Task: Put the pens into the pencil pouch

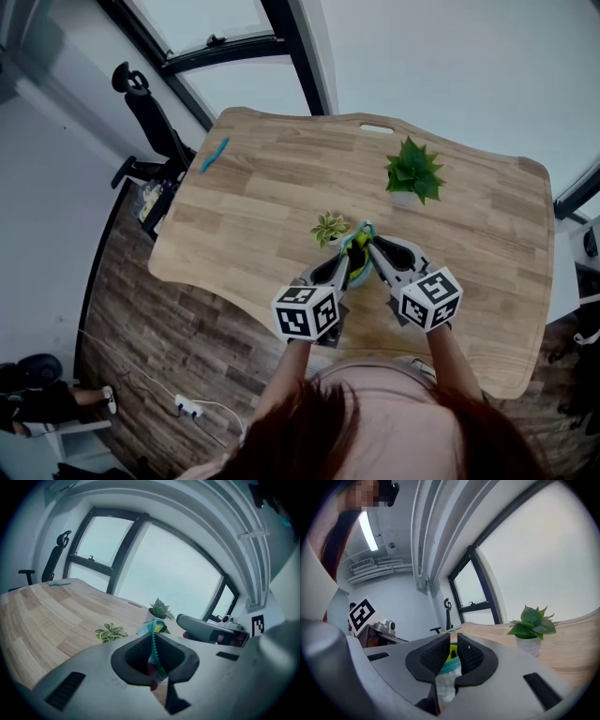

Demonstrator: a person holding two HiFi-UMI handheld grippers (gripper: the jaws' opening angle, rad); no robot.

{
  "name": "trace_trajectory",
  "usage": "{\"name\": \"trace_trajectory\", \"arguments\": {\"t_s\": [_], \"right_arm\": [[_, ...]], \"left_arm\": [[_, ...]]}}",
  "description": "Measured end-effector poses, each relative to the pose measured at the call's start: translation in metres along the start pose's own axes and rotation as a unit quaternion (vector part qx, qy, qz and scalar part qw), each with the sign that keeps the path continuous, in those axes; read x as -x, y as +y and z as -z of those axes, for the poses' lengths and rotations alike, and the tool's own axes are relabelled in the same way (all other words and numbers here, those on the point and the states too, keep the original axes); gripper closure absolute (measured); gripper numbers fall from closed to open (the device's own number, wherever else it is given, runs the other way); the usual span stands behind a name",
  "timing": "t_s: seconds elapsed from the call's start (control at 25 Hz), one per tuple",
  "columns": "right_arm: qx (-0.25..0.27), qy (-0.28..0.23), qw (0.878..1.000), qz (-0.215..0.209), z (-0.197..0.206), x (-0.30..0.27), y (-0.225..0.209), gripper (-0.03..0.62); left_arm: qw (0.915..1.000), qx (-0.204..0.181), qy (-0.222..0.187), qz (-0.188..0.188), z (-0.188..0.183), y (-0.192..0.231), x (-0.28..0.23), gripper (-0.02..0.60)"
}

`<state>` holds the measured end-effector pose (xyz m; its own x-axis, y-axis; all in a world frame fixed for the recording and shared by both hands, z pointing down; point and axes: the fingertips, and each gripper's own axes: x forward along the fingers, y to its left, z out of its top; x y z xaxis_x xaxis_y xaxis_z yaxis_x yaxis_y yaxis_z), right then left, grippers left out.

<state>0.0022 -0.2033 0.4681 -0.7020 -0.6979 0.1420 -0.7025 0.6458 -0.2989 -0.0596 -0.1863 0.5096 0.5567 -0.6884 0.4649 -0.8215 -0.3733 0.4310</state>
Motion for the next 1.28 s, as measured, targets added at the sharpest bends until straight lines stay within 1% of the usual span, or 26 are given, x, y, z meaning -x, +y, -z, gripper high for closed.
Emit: {"name": "trace_trajectory", "arguments": {"t_s": [0.24,0.52,0.8,1.0,1.28], "right_arm": [[-0.001,-0.004,1.000,0.018,-0.002,0.008,-0.006,0.556],[0.000,-0.025,0.999,0.032,-0.009,0.020,-0.001,0.557],[-0.002,-0.028,0.998,0.048,-0.015,0.035,0.004,0.587],[-0.009,-0.028,0.997,0.065,-0.017,0.046,0.012,0.594],[0.027,-0.018,0.996,0.078,-0.022,0.061,0.037,0.594]], "left_arm": [[0.9999,-0.004,-0.016,0.002,-0.006,0.000,0.006,0.569],[0.9990,-0.010,-0.042,-0.008,-0.014,0.004,0.016,0.558],[0.9968,-0.019,-0.076,-0.014,-0.023,0.000,0.038,0.558],[0.9941,-0.036,-0.101,-0.015,-0.028,-0.007,0.060,0.558],[0.9893,-0.070,-0.128,-0.012,-0.028,-0.022,0.090,0.571]]}}
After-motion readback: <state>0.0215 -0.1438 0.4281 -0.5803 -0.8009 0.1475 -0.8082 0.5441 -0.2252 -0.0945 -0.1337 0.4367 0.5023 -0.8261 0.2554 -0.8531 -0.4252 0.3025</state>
